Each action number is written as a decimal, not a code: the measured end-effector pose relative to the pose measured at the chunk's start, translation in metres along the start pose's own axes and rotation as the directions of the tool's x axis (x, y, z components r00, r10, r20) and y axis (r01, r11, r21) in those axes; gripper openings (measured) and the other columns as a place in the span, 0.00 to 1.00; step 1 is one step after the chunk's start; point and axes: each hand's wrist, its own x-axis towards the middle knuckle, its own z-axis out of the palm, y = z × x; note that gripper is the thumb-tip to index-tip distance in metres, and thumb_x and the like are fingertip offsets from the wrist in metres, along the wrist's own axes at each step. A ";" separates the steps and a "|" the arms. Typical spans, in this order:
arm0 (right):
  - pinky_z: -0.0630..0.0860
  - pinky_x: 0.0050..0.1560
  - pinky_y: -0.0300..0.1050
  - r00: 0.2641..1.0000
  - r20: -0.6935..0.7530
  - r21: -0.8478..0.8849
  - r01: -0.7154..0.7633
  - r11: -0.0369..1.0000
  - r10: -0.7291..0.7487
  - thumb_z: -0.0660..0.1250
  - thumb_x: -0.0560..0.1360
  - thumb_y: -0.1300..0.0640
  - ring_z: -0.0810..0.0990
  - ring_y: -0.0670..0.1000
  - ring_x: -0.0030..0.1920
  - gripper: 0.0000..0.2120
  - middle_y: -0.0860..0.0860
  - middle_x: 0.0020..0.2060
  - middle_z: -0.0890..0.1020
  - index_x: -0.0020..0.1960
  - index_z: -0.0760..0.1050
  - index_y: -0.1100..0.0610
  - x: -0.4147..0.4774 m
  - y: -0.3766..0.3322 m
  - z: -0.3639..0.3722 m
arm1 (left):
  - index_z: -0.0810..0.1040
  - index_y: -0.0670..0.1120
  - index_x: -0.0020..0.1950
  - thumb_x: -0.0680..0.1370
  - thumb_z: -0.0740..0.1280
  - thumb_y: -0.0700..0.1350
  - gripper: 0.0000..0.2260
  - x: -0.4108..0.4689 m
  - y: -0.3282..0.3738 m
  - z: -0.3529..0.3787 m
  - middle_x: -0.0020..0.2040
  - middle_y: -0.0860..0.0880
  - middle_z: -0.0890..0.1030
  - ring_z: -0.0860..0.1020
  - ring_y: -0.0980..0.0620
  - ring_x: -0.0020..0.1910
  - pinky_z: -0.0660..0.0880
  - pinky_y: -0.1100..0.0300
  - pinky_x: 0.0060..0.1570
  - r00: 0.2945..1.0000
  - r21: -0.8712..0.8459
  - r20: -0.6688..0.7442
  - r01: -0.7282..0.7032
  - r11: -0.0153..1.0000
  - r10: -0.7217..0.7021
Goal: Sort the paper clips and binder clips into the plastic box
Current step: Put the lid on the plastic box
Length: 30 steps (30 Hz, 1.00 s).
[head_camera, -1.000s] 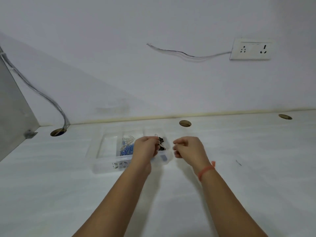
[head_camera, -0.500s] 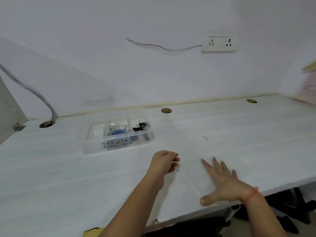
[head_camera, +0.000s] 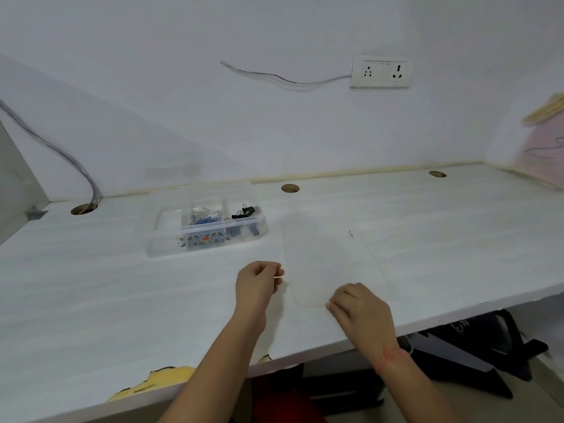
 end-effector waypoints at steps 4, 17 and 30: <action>0.72 0.35 0.38 0.995 -0.031 -0.069 0.095 0.993 -0.097 0.63 0.73 0.56 0.74 0.48 0.38 0.06 0.46 0.37 0.76 0.38 0.74 0.54 0.007 -0.008 -0.003 | 0.80 0.43 0.43 0.78 0.60 0.38 0.09 -0.004 -0.006 -0.012 0.45 0.44 0.82 0.79 0.46 0.45 0.77 0.52 0.53 0.999 -0.030 -0.039 0.010 1.000 -0.011; 0.74 0.32 0.36 0.867 -0.498 0.261 0.137 0.956 0.011 0.56 0.78 0.50 0.74 0.45 0.40 0.11 0.46 0.45 0.72 0.45 0.72 0.56 0.051 -0.121 -0.110 | 0.60 0.40 0.75 0.78 0.64 0.40 0.26 0.021 -0.005 -0.055 0.73 0.45 0.66 0.64 0.47 0.73 0.69 0.51 0.63 0.964 -0.382 0.214 0.231 0.895 -0.157; 0.77 0.58 0.51 0.892 0.220 0.469 -0.451 0.759 0.394 0.56 0.77 0.49 0.82 0.57 0.52 0.25 0.55 0.57 0.82 0.72 0.57 0.35 0.111 -0.059 -0.063 | 0.78 0.44 0.52 0.74 0.68 0.40 0.08 0.013 -0.013 -0.120 0.45 0.45 0.80 0.78 0.44 0.44 0.73 0.54 0.45 0.895 0.137 -0.404 -0.148 0.979 0.192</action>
